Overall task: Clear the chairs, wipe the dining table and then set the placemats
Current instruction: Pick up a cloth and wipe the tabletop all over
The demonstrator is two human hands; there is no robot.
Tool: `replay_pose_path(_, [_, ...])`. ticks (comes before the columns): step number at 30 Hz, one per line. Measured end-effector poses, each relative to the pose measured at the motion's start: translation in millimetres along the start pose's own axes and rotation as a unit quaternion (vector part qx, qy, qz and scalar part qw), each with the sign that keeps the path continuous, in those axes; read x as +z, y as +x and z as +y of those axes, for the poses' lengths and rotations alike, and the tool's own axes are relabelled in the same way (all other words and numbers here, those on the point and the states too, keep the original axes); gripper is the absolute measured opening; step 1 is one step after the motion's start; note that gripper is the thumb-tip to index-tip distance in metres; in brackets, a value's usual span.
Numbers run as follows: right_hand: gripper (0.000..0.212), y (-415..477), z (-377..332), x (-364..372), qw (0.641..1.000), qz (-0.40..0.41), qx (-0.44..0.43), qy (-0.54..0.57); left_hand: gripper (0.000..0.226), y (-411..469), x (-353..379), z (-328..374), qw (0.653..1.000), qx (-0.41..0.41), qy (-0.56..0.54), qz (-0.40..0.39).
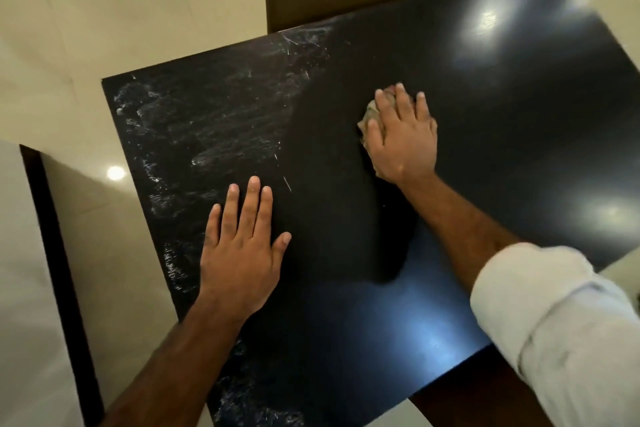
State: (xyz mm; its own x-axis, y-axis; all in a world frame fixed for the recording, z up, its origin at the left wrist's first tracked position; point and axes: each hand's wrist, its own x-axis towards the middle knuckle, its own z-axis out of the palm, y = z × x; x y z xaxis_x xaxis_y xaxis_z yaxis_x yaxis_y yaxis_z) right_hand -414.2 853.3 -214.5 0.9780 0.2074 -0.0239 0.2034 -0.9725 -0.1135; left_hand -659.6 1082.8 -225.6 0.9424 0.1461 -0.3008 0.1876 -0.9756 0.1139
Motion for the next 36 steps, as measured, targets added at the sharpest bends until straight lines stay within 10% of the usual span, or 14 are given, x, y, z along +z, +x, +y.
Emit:
replay_pose_path(8, [0.066, -111.6, -73.9, 6.2, 0.996, -0.057, -0.073, 0.001, 0.081, 1.5, -3.6, 0.2, 1.000, 0.011, -0.009, -0.003])
replay_pose_path(13, [0.068, 3.7, -103.2, 7.2, 0.991, -0.047, -0.125, -0.021, 0.081, 1.9, 2.6, -2.6, 1.000, 0.011, 0.015, 0.010])
replay_pose_path(20, [0.069, 117.0, -26.3, -8.6, 0.999, -0.034, 0.030, -0.011, 0.081, 0.4, 7.8, -5.1, 0.999, 0.015, 0.033, 0.018])
replay_pose_path(36, [0.067, -212.6, -42.1, 4.9, 0.994, -0.061, 0.095, 0.001, 0.082, -7.2, -35.8, 9.6, 0.999, -0.005, -0.009, -0.038])
